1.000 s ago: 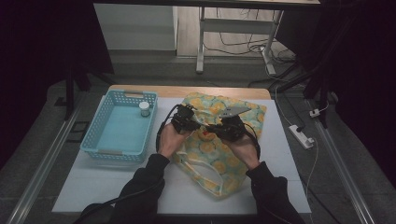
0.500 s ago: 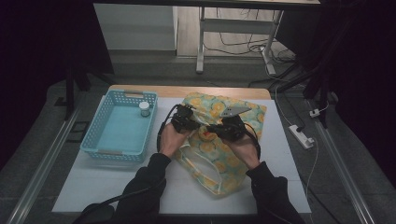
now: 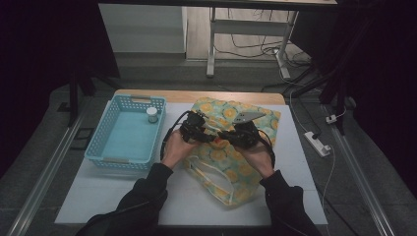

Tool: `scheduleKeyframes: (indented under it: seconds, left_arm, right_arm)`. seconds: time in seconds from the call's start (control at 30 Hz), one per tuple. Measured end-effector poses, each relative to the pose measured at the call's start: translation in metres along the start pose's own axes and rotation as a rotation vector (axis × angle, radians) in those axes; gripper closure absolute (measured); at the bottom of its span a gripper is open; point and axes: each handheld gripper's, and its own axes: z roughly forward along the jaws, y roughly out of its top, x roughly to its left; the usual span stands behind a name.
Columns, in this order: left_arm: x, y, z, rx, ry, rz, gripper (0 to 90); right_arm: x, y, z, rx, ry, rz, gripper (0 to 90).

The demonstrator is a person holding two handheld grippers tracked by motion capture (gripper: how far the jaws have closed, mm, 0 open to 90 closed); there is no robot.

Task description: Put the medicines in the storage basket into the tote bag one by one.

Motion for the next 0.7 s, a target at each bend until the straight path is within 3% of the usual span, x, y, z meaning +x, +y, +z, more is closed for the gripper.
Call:
scheduleKeyframes:
  seconds: [0.17,0.3,0.7]
  left_arm:
    - [-0.004,-0.004,-0.01,-0.007,-0.058,0.005,26.8]
    - [-0.009,-0.008,-0.017,-0.003,-0.064,0.027,21.4]
    - [-0.008,-0.021,-0.04,-0.042,-0.108,0.021,8.6]
  right_arm:
    - [0.001,0.0,0.0,-0.001,0.001,0.0,89.9]
    - [0.001,0.0,0.0,0.001,0.002,-0.001,89.9]
    - [-0.001,0.0,-0.001,0.0,0.001,0.002,89.9]
